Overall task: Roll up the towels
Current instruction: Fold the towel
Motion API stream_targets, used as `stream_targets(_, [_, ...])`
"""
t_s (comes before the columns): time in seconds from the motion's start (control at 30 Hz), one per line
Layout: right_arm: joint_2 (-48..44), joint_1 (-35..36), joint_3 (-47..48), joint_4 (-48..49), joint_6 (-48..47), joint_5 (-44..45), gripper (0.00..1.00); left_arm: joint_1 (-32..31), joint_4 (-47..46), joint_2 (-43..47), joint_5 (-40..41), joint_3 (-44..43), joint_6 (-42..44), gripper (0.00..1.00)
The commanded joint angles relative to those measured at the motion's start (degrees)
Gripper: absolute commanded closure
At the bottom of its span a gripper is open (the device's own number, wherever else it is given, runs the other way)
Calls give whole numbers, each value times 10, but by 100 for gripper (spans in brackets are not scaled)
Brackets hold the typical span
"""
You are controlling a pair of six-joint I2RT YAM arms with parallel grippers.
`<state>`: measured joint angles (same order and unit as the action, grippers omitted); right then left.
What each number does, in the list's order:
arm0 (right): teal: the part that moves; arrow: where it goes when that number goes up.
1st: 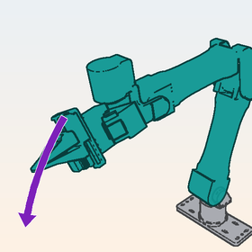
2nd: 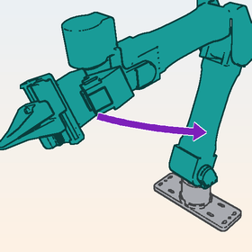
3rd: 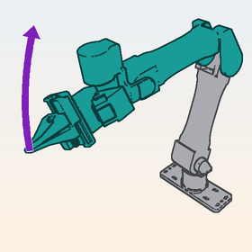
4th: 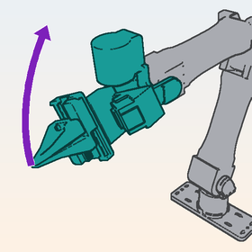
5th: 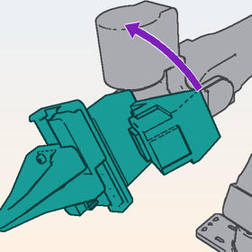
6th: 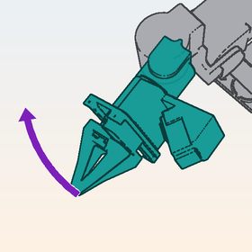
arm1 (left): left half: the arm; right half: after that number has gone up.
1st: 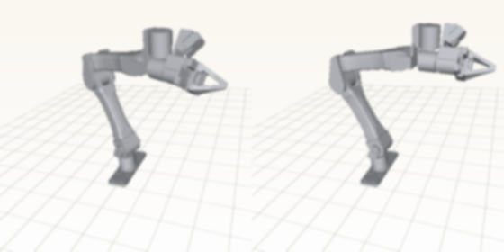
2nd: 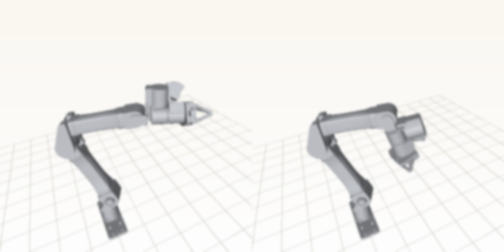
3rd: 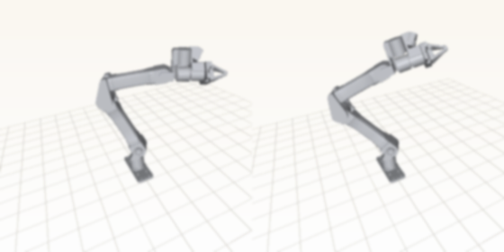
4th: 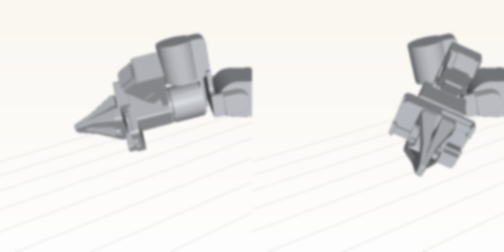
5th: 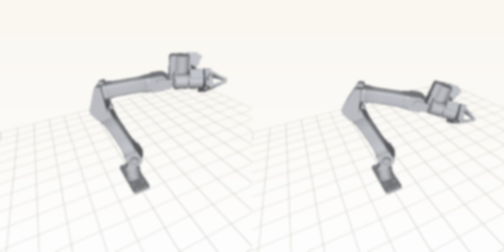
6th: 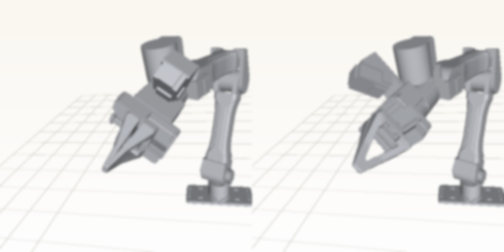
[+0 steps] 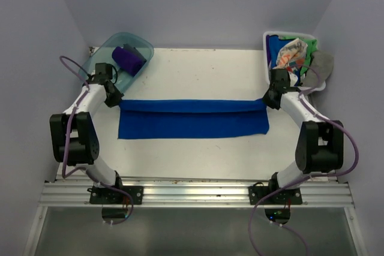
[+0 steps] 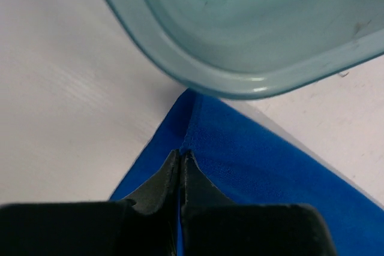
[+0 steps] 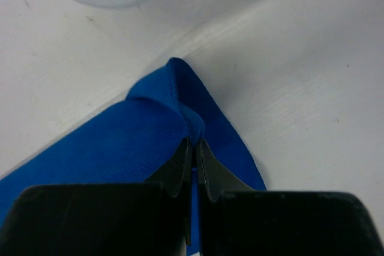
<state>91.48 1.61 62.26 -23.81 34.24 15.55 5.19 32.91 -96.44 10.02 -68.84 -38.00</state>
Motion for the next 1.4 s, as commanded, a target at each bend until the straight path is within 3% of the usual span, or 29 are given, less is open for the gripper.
stream_targets(0.0, [-55, -10, -45, -8, -16, 6, 100, 6, 1, 59, 4, 44, 20, 100])
stream_targets(0.33, [-138, -13, -123, -37, -22, 5, 100, 6, -7, 118, -18, 160, 30, 100])
stream_targets(0.77, [-184, -14, -185, -47, -19, -16, 100, 6, 13, 137, -4, 165, 32, 100])
stream_targets(1.37, [-172, -13, -183, -52, -25, 1, 100, 7, 78, 191, -26, 154, 56, 100])
